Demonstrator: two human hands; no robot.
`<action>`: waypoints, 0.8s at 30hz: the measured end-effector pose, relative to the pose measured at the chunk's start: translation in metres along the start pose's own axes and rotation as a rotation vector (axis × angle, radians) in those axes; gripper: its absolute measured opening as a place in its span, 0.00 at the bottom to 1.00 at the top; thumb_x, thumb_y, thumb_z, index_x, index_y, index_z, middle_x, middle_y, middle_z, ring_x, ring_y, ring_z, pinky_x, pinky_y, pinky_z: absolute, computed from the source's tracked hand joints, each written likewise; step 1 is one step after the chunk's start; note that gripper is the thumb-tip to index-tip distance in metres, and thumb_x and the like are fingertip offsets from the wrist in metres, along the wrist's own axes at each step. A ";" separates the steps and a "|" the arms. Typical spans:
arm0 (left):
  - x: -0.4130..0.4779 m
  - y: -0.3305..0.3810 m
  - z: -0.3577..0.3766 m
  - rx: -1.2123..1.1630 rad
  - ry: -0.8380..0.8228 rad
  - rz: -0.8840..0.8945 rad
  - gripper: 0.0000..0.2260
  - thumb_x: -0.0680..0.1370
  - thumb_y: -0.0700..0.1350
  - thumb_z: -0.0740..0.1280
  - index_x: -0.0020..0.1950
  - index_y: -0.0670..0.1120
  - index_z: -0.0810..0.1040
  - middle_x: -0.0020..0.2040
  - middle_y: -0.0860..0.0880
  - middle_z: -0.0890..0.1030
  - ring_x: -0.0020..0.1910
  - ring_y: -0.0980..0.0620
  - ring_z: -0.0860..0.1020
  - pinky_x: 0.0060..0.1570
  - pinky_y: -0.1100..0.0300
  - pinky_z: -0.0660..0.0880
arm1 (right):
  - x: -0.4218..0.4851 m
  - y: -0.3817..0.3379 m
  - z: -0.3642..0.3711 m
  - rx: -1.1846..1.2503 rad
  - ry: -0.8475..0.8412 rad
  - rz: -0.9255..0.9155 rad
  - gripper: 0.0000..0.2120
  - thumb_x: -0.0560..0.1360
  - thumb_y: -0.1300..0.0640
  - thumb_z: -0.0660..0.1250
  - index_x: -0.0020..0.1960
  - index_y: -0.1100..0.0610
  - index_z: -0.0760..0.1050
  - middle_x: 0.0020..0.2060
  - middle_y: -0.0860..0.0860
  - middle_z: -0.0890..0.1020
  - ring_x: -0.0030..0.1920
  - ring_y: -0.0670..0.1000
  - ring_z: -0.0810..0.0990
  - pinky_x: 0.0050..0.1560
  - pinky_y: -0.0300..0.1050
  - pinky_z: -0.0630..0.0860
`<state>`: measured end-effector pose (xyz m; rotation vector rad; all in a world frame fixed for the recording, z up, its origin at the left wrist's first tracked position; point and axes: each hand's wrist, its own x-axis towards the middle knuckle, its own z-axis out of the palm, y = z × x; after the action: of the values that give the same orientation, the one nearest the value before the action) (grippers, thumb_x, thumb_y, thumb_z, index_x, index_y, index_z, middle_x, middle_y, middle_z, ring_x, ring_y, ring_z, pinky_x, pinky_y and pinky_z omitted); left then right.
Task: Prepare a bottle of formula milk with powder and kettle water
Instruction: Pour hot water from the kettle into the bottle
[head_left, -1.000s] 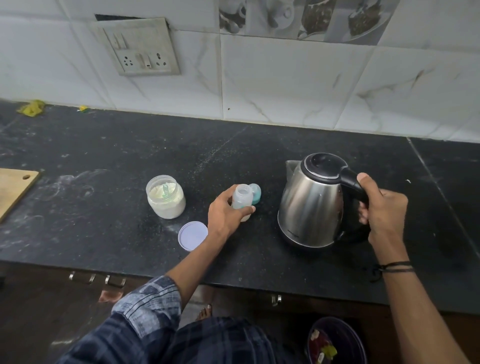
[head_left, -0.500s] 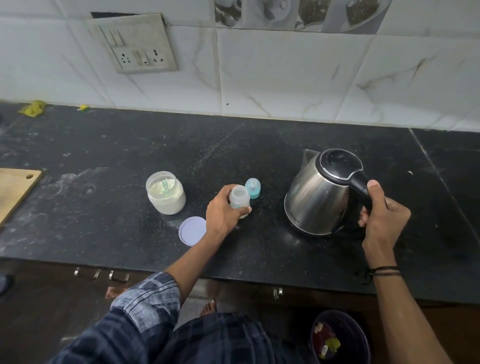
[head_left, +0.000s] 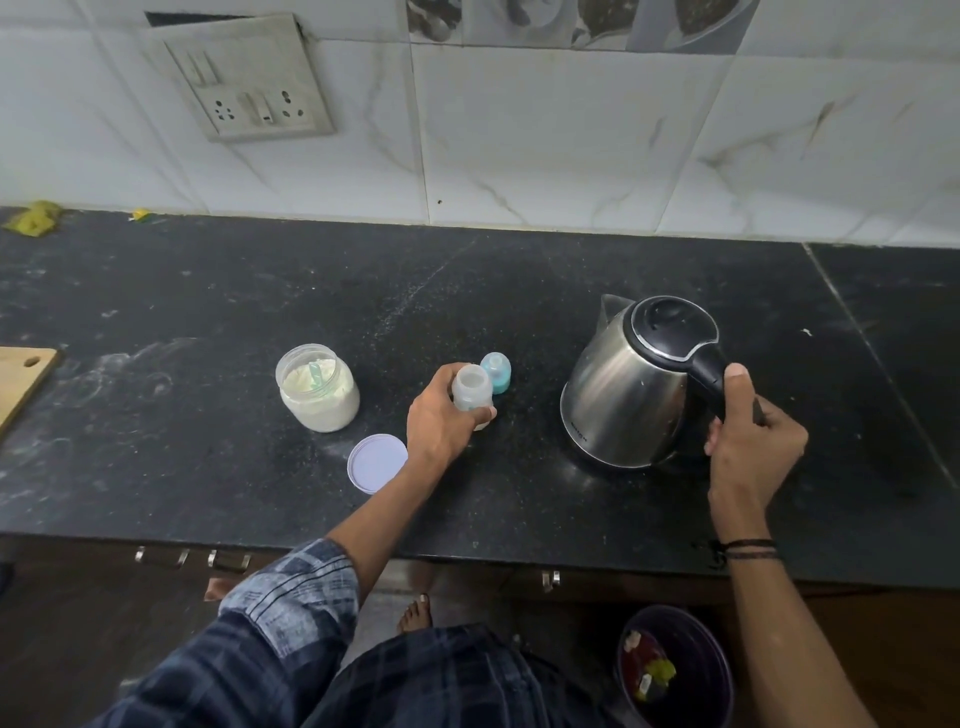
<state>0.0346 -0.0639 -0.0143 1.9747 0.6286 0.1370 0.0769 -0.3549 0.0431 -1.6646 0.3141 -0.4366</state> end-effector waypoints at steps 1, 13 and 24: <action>0.000 0.000 0.000 0.003 0.002 0.006 0.27 0.71 0.43 0.81 0.65 0.56 0.76 0.58 0.57 0.80 0.57 0.51 0.78 0.55 0.55 0.73 | -0.005 -0.001 0.001 -0.017 0.029 0.004 0.31 0.76 0.36 0.71 0.25 0.53 0.63 0.22 0.49 0.65 0.24 0.53 0.65 0.24 0.44 0.65; 0.004 -0.004 0.001 -0.036 -0.056 0.014 0.28 0.73 0.42 0.80 0.68 0.54 0.72 0.64 0.54 0.79 0.61 0.51 0.77 0.65 0.49 0.75 | -0.036 -0.006 0.011 -0.040 0.253 0.031 0.30 0.73 0.28 0.68 0.29 0.52 0.69 0.24 0.45 0.73 0.27 0.46 0.72 0.32 0.40 0.73; 0.006 -0.009 -0.002 -0.065 -0.083 0.029 0.28 0.72 0.42 0.81 0.66 0.56 0.74 0.61 0.57 0.79 0.60 0.51 0.78 0.62 0.53 0.76 | -0.074 0.004 0.003 -0.347 0.434 -0.544 0.23 0.81 0.41 0.68 0.59 0.61 0.73 0.58 0.61 0.73 0.62 0.58 0.70 0.66 0.49 0.66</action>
<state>0.0353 -0.0565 -0.0217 1.9173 0.5354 0.0910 0.0126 -0.3196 0.0311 -1.9834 0.2585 -1.2160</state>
